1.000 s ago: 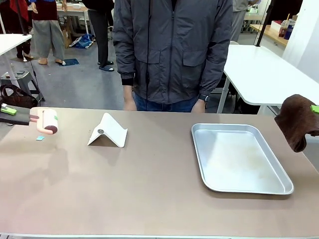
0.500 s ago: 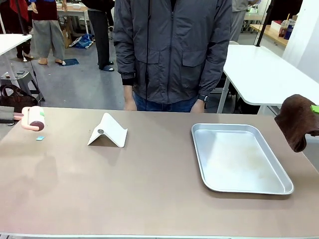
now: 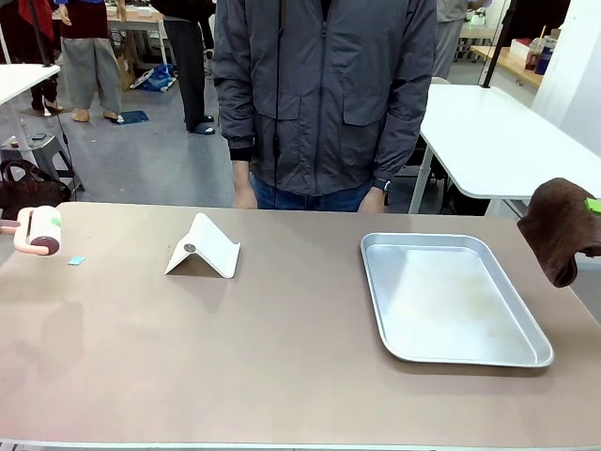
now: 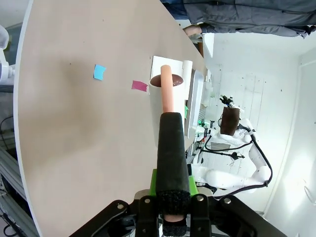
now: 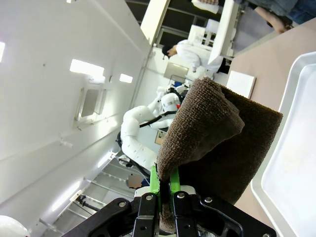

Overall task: Clean the surface of the table.
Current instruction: Clean the area not pointed to by the person.

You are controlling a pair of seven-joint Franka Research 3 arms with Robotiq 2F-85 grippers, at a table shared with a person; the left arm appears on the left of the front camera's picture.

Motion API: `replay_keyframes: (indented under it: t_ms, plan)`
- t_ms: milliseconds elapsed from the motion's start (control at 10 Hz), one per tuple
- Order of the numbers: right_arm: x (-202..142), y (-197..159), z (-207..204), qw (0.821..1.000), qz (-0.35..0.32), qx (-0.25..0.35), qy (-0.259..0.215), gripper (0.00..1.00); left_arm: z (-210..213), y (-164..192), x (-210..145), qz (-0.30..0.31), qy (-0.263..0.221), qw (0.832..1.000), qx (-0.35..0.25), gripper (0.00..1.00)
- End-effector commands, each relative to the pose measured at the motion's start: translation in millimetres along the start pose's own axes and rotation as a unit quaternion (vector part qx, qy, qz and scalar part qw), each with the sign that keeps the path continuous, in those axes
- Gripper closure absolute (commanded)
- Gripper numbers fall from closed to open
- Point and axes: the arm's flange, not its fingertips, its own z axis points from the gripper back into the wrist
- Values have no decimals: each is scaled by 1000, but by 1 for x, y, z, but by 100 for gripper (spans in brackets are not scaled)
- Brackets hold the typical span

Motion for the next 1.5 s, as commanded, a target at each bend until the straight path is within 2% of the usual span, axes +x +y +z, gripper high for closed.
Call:
replay_keyframes:
  t_ms: [0,800,1400]
  plan:
    - [0,6,-1,1000,6,6,-1,91,0,-1,-1,4,-1,1000,0,78]
    - [0,6,-1,1000,6,6,-1,91,-1,3,0,3,1,1000,0,78]
    - [0,6,-1,1000,6,6,-1,91,-29,32,37,30,52,998,21,78]
